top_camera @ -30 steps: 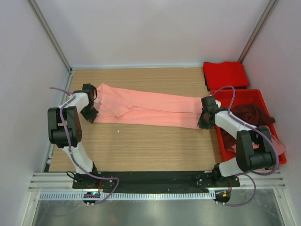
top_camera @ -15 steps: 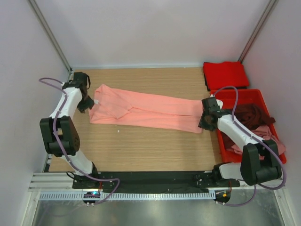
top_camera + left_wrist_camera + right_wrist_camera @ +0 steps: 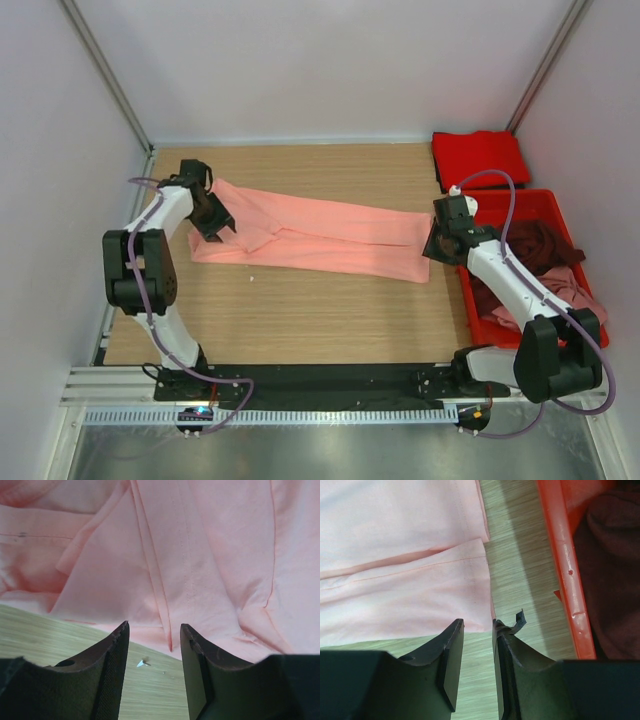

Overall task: Fold and stack the t-shirts
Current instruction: Fold the tshirt

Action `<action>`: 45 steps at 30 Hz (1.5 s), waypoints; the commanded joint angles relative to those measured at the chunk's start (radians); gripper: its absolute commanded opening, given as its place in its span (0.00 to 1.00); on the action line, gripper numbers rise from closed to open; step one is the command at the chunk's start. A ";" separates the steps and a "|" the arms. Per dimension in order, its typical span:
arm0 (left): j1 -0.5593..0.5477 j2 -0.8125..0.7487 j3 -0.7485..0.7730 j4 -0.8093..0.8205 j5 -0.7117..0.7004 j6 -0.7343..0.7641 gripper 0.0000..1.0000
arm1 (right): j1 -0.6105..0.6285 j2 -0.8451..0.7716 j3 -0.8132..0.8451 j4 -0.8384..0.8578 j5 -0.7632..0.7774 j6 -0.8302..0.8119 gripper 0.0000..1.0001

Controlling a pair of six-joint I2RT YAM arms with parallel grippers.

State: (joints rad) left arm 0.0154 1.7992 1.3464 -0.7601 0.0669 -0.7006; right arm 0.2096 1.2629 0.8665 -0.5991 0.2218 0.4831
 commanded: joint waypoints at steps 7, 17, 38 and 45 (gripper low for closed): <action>-0.003 0.060 -0.024 0.114 0.024 -0.054 0.47 | 0.002 -0.033 0.022 0.027 0.022 -0.029 0.36; -0.006 0.108 -0.041 0.168 0.022 -0.073 0.48 | 0.001 -0.066 0.003 0.038 0.051 -0.029 0.36; -0.006 0.127 -0.018 0.166 -0.012 -0.094 0.33 | 0.001 -0.080 0.003 0.030 0.080 -0.028 0.36; -0.006 0.143 0.008 0.150 -0.009 -0.094 0.30 | 0.001 -0.085 0.003 0.030 0.079 -0.026 0.37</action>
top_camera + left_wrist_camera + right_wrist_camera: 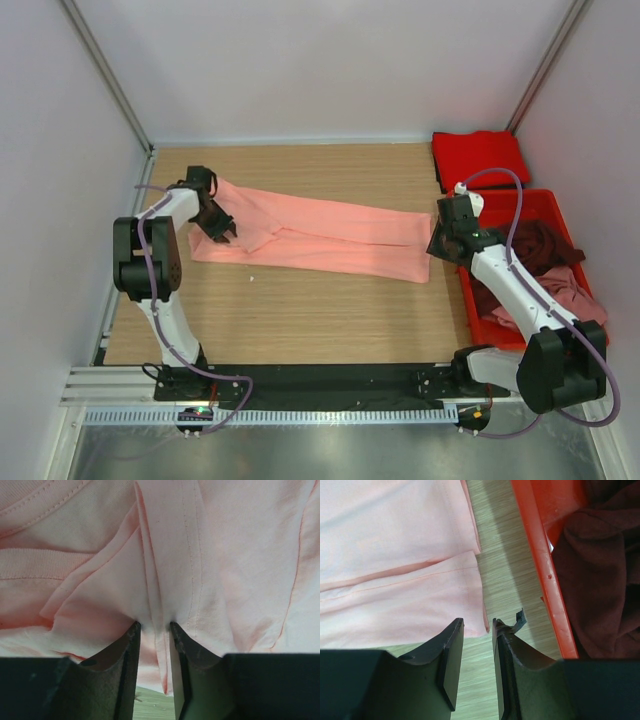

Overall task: Fold and stack the t-shirts
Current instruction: Fold the tshirt

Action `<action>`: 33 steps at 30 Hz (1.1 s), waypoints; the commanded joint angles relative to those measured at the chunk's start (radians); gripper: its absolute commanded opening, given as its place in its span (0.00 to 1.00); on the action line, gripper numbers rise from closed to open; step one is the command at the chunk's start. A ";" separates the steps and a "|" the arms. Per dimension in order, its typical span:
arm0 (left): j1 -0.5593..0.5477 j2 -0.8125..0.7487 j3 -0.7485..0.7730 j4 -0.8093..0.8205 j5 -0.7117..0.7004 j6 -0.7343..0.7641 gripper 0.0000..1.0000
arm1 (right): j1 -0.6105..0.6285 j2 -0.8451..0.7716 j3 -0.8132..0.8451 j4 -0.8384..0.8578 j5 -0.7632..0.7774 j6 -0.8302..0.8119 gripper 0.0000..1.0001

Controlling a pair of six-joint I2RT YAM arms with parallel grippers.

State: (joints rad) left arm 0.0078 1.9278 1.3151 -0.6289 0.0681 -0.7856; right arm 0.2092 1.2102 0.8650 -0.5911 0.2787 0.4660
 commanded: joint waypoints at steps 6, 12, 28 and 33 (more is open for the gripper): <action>0.001 -0.023 0.038 -0.002 -0.034 -0.014 0.34 | 0.002 -0.024 0.006 0.024 0.024 -0.010 0.37; -0.049 -0.073 0.059 -0.058 -0.060 -0.012 0.34 | 0.001 -0.017 0.003 0.031 0.019 -0.010 0.36; -0.066 -0.033 0.029 -0.026 -0.105 -0.023 0.31 | 0.001 -0.020 0.005 0.027 0.019 -0.010 0.37; -0.066 -0.017 0.022 -0.003 -0.110 -0.024 0.31 | -0.001 -0.017 0.006 0.030 0.017 -0.010 0.37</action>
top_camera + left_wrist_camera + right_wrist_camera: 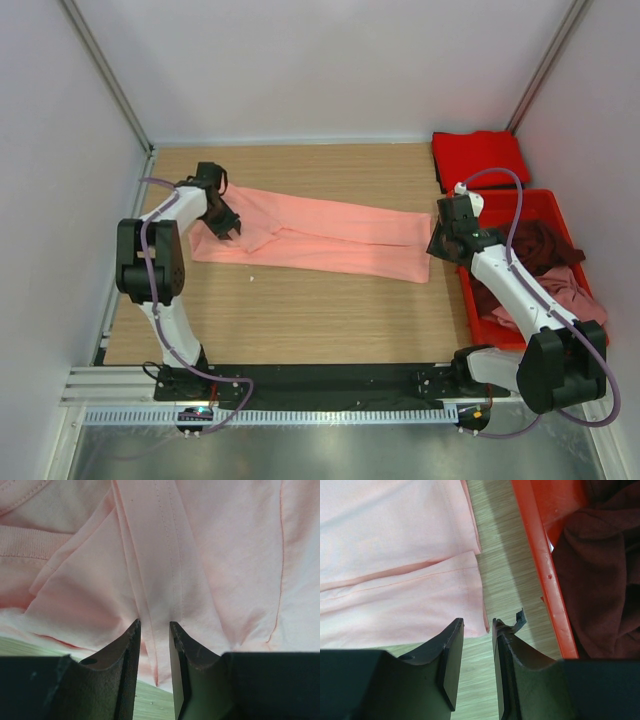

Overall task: Fold and stack the t-shirts
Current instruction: Fold the tshirt

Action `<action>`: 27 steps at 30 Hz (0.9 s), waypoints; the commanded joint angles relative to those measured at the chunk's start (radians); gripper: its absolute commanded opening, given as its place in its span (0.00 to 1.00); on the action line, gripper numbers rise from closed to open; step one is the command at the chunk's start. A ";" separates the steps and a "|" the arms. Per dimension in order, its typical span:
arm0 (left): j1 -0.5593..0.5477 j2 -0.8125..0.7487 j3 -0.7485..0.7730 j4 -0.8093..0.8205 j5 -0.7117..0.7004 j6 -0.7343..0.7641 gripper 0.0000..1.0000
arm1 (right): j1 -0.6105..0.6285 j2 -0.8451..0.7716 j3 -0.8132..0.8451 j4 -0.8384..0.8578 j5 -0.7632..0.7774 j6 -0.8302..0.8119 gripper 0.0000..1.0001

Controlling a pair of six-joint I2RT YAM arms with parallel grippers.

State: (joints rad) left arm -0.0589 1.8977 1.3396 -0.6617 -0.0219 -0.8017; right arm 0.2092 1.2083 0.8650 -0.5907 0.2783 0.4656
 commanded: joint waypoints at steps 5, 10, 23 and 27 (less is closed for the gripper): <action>0.001 0.032 -0.003 0.045 -0.021 -0.021 0.30 | -0.001 -0.015 0.008 0.028 0.024 -0.012 0.37; 0.001 0.041 -0.002 0.057 -0.015 -0.030 0.26 | 0.001 -0.015 0.009 0.025 0.025 -0.012 0.37; -0.001 -0.002 0.012 0.051 -0.027 -0.037 0.08 | 0.001 -0.015 0.009 0.029 0.027 -0.012 0.37; -0.002 0.003 0.033 0.040 -0.024 -0.036 0.11 | -0.001 -0.013 0.008 0.029 0.027 -0.012 0.36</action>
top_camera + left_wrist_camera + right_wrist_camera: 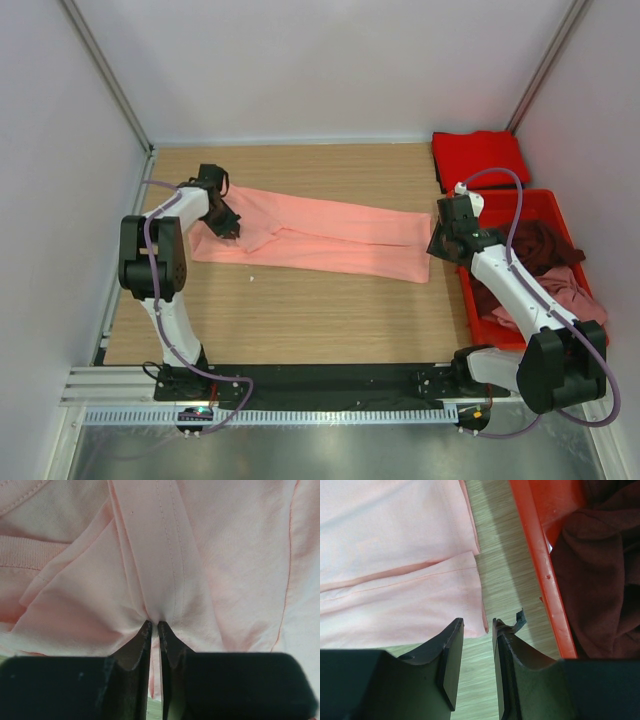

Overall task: Fold and stack the t-shirts
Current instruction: Fold the tshirt

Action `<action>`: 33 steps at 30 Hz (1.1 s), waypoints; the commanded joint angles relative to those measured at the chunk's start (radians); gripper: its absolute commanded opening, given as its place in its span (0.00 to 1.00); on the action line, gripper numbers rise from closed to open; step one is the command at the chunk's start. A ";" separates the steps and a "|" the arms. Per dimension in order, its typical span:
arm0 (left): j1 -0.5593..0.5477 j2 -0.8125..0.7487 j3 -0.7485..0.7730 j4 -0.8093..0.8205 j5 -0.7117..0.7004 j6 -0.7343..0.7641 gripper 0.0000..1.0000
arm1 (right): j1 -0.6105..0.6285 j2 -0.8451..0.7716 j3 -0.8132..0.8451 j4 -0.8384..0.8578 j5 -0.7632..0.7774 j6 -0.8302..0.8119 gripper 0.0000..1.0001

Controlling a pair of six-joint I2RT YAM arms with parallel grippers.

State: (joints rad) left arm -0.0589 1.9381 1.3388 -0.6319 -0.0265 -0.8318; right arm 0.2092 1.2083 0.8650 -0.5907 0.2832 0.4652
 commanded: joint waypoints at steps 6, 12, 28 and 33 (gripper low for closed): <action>-0.004 -0.034 0.049 0.008 -0.021 -0.009 0.11 | -0.001 -0.016 0.008 0.028 0.020 -0.011 0.37; -0.005 -0.037 0.065 0.001 -0.023 -0.015 0.08 | -0.001 -0.015 0.005 0.028 0.019 -0.011 0.37; -0.055 0.018 0.237 -0.002 -0.001 0.046 0.00 | 0.001 -0.007 0.019 0.032 0.013 -0.013 0.37; -0.073 0.051 0.284 -0.002 -0.001 0.080 0.00 | 0.001 0.002 0.020 0.038 0.008 -0.013 0.37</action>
State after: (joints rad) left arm -0.1223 1.9659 1.5833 -0.6430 -0.0284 -0.7933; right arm 0.2096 1.2087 0.8650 -0.5896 0.2829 0.4652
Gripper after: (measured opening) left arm 0.006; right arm 0.366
